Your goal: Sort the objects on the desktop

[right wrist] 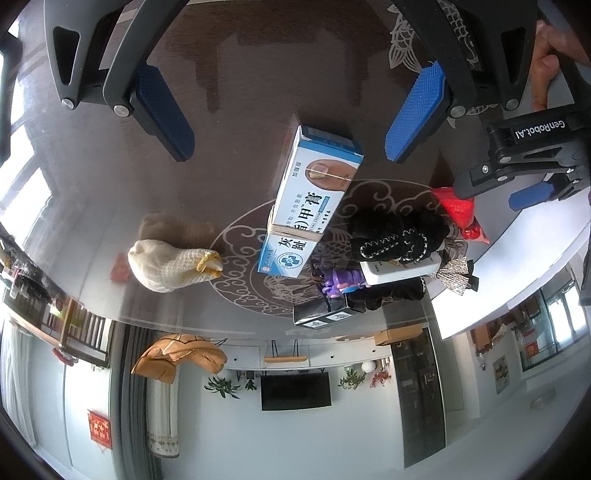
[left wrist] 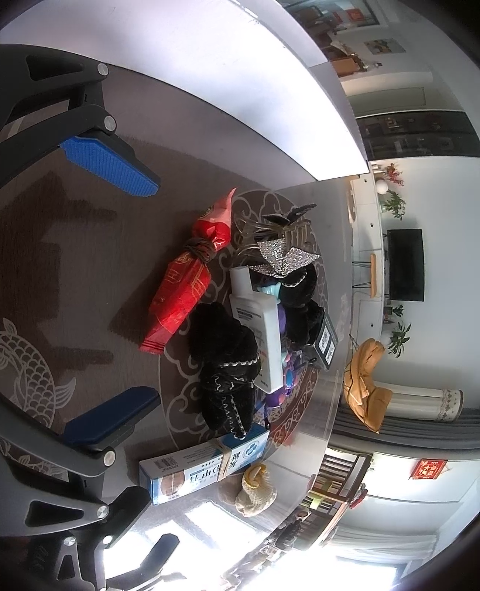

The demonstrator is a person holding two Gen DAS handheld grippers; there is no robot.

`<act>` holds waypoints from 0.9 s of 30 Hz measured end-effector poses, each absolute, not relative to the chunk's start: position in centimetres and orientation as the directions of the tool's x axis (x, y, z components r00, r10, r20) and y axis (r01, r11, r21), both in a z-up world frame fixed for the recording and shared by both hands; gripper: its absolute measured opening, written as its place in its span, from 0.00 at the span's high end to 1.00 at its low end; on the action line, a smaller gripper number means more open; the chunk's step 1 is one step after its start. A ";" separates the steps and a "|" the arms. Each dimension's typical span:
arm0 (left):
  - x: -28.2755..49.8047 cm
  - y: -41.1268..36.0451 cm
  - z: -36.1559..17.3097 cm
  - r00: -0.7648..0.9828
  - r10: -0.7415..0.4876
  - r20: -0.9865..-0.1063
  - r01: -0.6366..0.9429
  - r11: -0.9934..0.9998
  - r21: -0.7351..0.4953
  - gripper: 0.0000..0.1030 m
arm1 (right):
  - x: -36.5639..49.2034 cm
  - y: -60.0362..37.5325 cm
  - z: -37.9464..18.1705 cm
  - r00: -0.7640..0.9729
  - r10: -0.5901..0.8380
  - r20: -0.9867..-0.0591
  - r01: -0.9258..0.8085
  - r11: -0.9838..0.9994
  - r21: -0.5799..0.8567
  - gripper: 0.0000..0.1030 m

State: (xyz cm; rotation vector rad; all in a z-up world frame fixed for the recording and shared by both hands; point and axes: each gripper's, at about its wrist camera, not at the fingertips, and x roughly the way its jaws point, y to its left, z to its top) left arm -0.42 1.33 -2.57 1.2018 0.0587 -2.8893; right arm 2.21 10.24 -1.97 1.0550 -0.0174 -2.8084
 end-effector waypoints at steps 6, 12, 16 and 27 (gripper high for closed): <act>-0.3 0.7 -2.7 -0.701 0.010 -0.713 0.041 -0.998 -0.055 0.00 | 2.2 10.2 -2.0 -0.743 -0.143 -0.654 0.132 -0.989 0.066 0.00; -0.4 -0.6 -3.0 -0.693 0.016 -0.721 0.058 -0.995 -0.078 0.00 | 2.1 10.3 -2.0 -0.740 -0.149 -0.655 0.136 -0.988 0.071 0.00; -1.0 -1.9 -3.1 -0.676 0.036 -0.736 0.084 -0.989 -0.125 0.00 | 2.2 10.3 -2.0 -0.744 -0.150 -0.652 0.138 -0.988 0.070 0.00; -6.5 -1.8 -4.5 -0.540 -0.123 -0.832 0.165 -0.986 0.039 0.00 | 2.3 10.2 -1.9 -0.745 -0.169 -0.645 0.154 -0.985 0.080 0.00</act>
